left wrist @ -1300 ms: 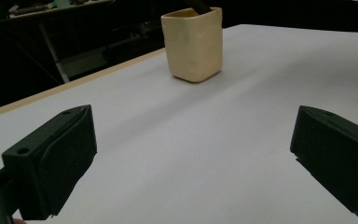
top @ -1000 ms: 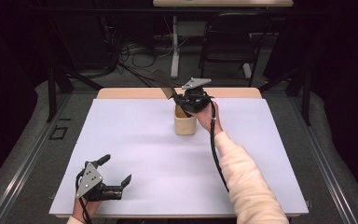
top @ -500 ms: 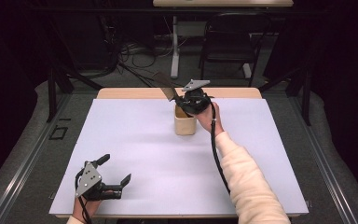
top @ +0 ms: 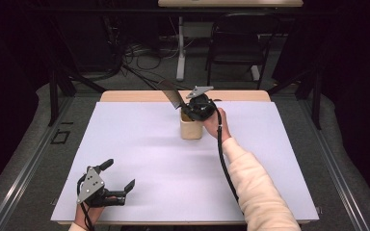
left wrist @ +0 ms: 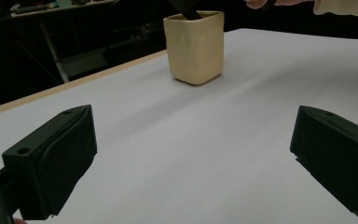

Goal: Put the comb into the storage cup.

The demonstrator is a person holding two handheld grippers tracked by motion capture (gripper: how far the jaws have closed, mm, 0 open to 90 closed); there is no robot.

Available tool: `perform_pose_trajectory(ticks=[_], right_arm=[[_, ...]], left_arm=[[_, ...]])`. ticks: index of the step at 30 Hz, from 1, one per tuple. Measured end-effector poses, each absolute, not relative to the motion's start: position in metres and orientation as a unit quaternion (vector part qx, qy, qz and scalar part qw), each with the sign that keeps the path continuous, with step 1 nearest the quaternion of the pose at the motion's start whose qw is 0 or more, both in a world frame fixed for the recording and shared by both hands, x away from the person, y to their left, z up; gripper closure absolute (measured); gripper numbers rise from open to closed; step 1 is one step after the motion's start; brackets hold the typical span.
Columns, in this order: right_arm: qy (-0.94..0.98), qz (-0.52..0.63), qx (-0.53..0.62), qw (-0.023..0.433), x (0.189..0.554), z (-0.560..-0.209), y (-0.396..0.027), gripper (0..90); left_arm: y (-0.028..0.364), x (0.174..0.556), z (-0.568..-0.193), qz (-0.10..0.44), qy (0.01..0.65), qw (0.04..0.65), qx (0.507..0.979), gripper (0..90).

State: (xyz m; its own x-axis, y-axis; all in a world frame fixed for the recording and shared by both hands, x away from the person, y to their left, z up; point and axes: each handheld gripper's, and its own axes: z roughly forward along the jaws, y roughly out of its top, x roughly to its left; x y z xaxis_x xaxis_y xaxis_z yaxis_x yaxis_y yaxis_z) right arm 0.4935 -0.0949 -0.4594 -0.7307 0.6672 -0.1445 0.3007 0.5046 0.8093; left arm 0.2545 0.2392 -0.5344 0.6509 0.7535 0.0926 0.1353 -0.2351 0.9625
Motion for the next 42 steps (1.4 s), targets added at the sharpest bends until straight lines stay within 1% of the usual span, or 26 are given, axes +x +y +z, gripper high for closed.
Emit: perform_pose_trajectory(ticks=[5, 23, 38, 39, 41, 42], right_arm=[[0.841, 0.4, 0.289, 0.223, 0.4926, -0.4634, -0.0949, 72.1], [0.86, 0.363, 0.286, 0.217, 0.4906, -0.4605, -0.0925, 72.0], [0.866, 0.344, 0.294, 0.212, 0.4935, -0.4669, -0.0915, 71.4], [0.866, 0.344, 0.294, 0.212, 0.4933, -0.4674, -0.0916, 70.2], [0.872, 0.335, 0.29, 0.21, 0.4911, -0.4678, -0.0909, 58.9], [0.871, 0.33, 0.292, 0.218, 0.4901, -0.4675, -0.0909, 55.3]], left_arm=[[0.2389, 0.2548, -0.5345, 0.288, 0.303, 0.537, 0.732, 0.3], [0.2396, 0.2544, -0.5341, 0.289, 0.304, 0.541, 0.729, 0.4], [0.2382, 0.2568, -0.5359, 0.283, 0.303, 0.536, 0.736, 0.5], [0.2382, 0.2566, -0.5356, 0.285, 0.301, 0.536, 0.736, 0.5], [0.2384, 0.2565, -0.5351, 0.287, 0.3, 0.536, 0.735, 0.5], [0.2384, 0.2569, -0.5354, 0.285, 0.3, 0.536, 0.736, 0.5]])
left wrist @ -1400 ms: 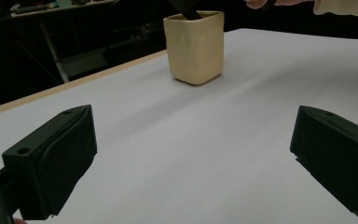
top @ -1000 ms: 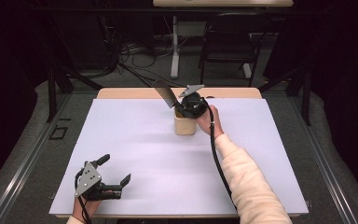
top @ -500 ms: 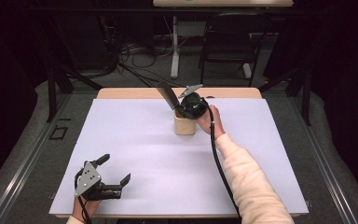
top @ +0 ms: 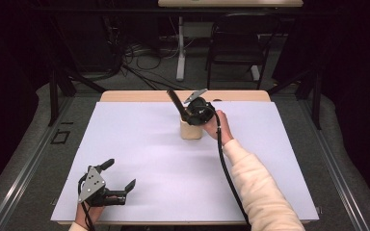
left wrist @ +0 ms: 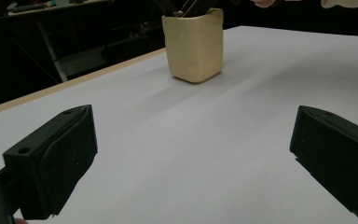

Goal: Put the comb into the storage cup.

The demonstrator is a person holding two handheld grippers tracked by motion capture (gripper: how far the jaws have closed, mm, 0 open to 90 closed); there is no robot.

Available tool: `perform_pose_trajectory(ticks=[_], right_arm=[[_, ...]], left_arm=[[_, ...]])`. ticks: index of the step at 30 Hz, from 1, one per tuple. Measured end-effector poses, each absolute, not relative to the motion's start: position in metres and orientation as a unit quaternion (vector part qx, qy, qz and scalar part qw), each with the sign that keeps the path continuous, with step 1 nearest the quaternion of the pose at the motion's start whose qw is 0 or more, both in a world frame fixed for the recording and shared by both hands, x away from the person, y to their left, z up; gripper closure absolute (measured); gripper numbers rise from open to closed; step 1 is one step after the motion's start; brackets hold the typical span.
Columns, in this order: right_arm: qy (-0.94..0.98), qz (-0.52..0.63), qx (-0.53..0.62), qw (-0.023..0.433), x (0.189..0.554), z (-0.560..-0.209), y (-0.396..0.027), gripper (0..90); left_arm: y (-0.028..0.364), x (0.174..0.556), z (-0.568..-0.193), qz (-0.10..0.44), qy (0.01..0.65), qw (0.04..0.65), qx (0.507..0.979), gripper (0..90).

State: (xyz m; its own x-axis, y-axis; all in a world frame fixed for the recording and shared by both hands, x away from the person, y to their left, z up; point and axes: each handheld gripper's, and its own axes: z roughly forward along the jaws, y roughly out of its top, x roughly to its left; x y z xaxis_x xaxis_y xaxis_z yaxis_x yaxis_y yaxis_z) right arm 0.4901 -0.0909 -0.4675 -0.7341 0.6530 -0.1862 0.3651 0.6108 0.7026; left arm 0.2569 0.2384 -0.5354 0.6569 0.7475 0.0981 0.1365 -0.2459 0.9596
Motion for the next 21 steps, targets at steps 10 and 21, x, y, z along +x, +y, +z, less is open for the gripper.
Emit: perform_pose_trajectory(ticks=[10, 21], right_arm=[[0.849, 0.371, 0.312, 0.212, 0.48, -0.446, -0.111, 23.8], [0.858, 0.374, 0.301, 0.182, 0.465, -0.431, -0.135, 11.2]], left_arm=[[0.237, 0.257, -0.535, 0.284, 0.299, 0.537, 0.736, 0.6], [0.235, 0.26, -0.537, 0.281, 0.297, 0.53, 0.743, 0.5]])
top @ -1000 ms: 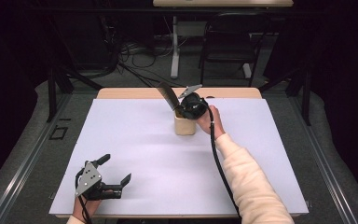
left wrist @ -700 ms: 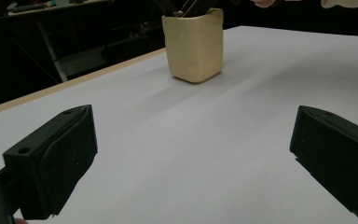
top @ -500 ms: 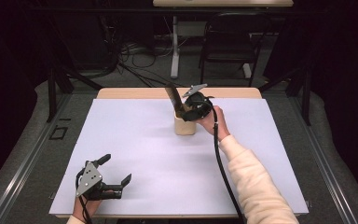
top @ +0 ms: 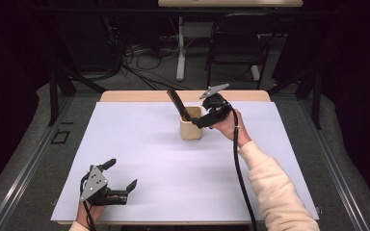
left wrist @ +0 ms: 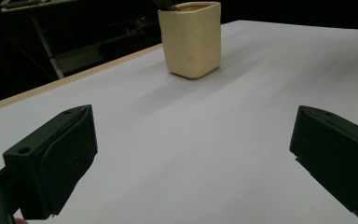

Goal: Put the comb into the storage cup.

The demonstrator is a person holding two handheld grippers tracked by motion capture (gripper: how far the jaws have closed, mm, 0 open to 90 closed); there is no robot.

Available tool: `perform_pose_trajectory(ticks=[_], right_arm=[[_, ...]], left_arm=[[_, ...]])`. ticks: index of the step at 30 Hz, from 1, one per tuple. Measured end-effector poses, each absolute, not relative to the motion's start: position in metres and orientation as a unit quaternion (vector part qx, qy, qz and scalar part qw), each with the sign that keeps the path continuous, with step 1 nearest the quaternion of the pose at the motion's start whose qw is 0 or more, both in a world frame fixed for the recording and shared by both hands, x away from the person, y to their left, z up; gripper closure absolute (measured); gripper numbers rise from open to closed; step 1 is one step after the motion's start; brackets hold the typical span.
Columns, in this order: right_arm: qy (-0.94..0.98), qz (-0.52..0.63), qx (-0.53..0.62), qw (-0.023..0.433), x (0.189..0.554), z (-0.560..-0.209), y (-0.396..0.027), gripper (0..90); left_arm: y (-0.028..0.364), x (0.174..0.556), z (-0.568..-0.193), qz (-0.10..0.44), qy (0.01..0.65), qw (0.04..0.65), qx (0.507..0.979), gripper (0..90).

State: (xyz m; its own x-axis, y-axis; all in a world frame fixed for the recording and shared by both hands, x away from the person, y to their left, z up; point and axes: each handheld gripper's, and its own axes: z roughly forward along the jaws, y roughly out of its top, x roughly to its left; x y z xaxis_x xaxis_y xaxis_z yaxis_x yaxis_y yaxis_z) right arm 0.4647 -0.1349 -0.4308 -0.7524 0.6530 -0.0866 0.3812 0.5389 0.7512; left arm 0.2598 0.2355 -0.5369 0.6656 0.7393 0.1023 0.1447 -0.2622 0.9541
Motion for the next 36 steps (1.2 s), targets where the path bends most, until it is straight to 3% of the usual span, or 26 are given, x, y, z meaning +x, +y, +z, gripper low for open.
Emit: perform_pose_trajectory(ticks=[15, 36], right_arm=[[0.876, 0.353, 0.293, 0.149, 0.441, -0.435, -0.154, 0.0], [0.884, 0.35, 0.284, 0.125, 0.396, -0.46, -0.179, 0.0]], left_arm=[[0.235, 0.261, -0.538, 0.28, 0.298, 0.526, 0.746, 0.3], [0.234, 0.262, -0.539, 0.277, 0.298, 0.523, 0.749, 0.2]])
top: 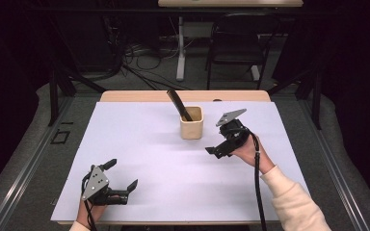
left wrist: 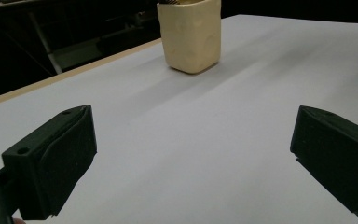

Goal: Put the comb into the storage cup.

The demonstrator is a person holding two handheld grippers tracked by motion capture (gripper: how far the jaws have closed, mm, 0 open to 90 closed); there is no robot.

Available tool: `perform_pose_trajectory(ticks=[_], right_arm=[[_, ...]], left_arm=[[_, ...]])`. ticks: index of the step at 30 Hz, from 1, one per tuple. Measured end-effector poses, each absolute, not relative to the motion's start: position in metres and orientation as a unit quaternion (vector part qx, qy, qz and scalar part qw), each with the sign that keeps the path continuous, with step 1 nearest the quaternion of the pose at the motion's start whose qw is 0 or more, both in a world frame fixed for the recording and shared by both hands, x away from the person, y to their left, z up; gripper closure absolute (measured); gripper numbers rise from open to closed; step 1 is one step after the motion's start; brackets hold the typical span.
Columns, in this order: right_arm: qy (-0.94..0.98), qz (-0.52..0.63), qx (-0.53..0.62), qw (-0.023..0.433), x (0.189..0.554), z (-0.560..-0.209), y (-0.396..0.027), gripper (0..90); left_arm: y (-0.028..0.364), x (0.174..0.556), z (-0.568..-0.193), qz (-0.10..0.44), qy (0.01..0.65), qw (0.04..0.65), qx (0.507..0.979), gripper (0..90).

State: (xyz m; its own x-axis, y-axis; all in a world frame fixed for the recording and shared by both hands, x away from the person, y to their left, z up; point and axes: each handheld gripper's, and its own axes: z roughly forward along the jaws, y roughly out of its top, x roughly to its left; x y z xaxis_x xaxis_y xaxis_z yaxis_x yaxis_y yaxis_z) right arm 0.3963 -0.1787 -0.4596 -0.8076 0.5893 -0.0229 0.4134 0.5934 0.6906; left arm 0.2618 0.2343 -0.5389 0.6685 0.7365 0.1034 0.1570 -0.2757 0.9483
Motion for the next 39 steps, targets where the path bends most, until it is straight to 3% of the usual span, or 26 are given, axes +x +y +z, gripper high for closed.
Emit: perform_pose_trajectory(ticks=[39], right_arm=[[0.869, 0.361, 0.31, 0.139, 0.328, -0.513, -0.217, 0.0]], left_arm=[[0.233, 0.261, -0.539, 0.276, 0.296, 0.523, 0.75, 0.2]])
